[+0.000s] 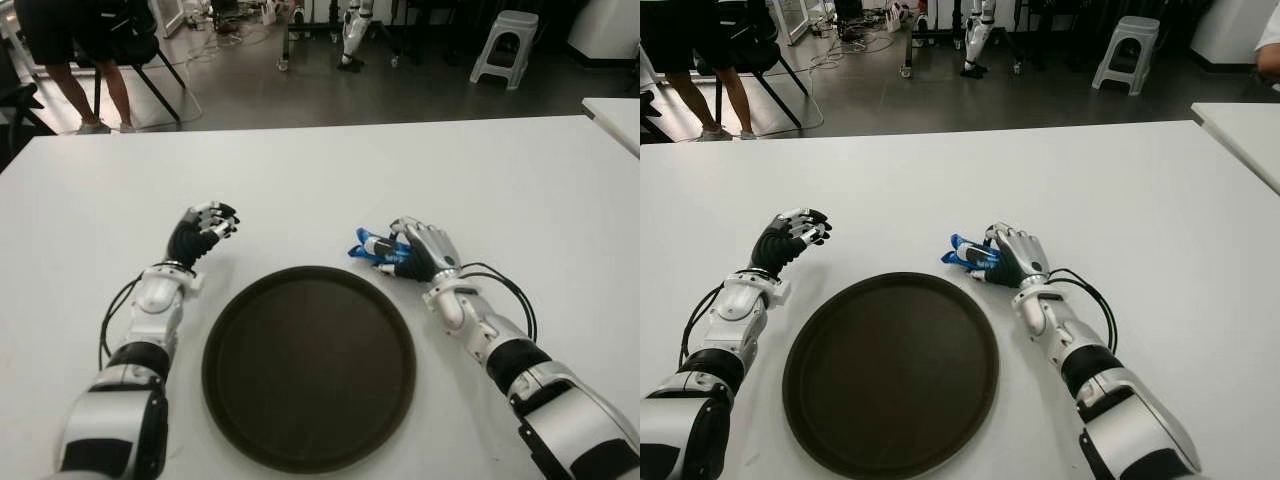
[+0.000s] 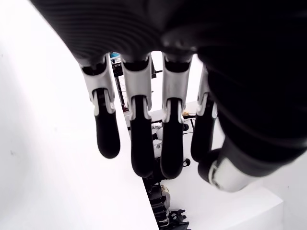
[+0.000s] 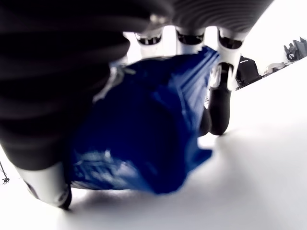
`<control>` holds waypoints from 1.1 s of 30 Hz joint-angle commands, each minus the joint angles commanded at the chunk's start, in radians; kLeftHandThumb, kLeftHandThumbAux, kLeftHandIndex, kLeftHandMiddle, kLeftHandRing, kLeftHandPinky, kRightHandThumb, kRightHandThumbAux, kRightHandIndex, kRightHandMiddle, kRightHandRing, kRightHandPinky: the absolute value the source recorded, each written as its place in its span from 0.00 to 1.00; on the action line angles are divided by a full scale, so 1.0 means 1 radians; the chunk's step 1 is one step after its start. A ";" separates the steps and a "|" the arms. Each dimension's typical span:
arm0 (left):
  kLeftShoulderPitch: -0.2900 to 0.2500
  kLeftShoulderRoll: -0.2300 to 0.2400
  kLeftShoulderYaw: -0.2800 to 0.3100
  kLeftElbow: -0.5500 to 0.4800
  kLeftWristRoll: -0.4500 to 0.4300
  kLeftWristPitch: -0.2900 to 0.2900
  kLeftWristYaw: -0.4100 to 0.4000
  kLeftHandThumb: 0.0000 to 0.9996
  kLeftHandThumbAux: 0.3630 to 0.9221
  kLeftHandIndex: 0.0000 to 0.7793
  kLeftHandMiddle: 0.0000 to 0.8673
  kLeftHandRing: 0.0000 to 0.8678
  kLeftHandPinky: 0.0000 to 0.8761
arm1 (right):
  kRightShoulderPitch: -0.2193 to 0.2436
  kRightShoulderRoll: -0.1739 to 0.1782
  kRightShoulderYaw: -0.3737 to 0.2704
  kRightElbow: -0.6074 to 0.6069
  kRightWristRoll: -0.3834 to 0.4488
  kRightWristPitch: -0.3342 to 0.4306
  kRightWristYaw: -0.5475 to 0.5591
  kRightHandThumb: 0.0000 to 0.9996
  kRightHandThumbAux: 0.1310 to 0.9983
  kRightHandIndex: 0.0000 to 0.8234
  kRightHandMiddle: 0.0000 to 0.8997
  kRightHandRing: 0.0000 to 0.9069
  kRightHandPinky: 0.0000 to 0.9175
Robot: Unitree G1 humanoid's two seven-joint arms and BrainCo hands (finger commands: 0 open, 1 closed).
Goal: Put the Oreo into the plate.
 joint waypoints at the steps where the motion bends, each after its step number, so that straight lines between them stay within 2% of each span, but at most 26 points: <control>1: 0.000 0.000 0.000 0.001 0.000 0.000 0.000 0.69 0.63 0.53 0.54 0.51 0.45 | -0.004 -0.001 -0.002 -0.001 0.000 0.000 0.000 0.17 0.81 0.72 0.82 0.82 0.81; 5: -0.004 0.001 0.001 0.006 0.000 0.004 0.000 0.69 0.63 0.53 0.55 0.52 0.47 | -0.021 -0.018 -0.017 -0.049 0.003 0.004 0.017 0.17 0.81 0.72 0.82 0.83 0.82; 8: -0.004 0.001 0.001 0.007 -0.001 0.004 -0.001 0.69 0.63 0.53 0.55 0.50 0.45 | -0.027 -0.030 -0.029 -0.118 -0.001 0.011 0.024 0.16 0.81 0.72 0.83 0.84 0.82; 13: -0.004 0.001 0.002 0.006 -0.002 0.003 -0.004 0.69 0.63 0.52 0.54 0.50 0.43 | -0.026 -0.048 -0.041 -0.197 -0.007 0.033 0.041 0.15 0.82 0.73 0.84 0.84 0.82; 22: -0.001 -0.002 0.006 -0.001 -0.007 0.007 -0.008 0.69 0.63 0.52 0.55 0.52 0.45 | 0.002 -0.069 -0.074 -0.397 -0.019 0.070 0.054 0.05 0.83 0.72 0.84 0.85 0.82; 26: -0.002 0.001 0.001 0.004 0.003 0.005 0.003 0.69 0.63 0.52 0.55 0.50 0.43 | 0.011 -0.081 -0.090 -0.469 -0.016 0.081 0.070 0.06 0.83 0.75 0.85 0.85 0.82; 33: -0.001 0.003 -0.001 0.004 0.005 0.002 0.005 0.70 0.63 0.52 0.54 0.50 0.44 | 0.023 -0.077 -0.111 -0.547 -0.011 0.088 0.088 0.13 0.83 0.77 0.85 0.85 0.82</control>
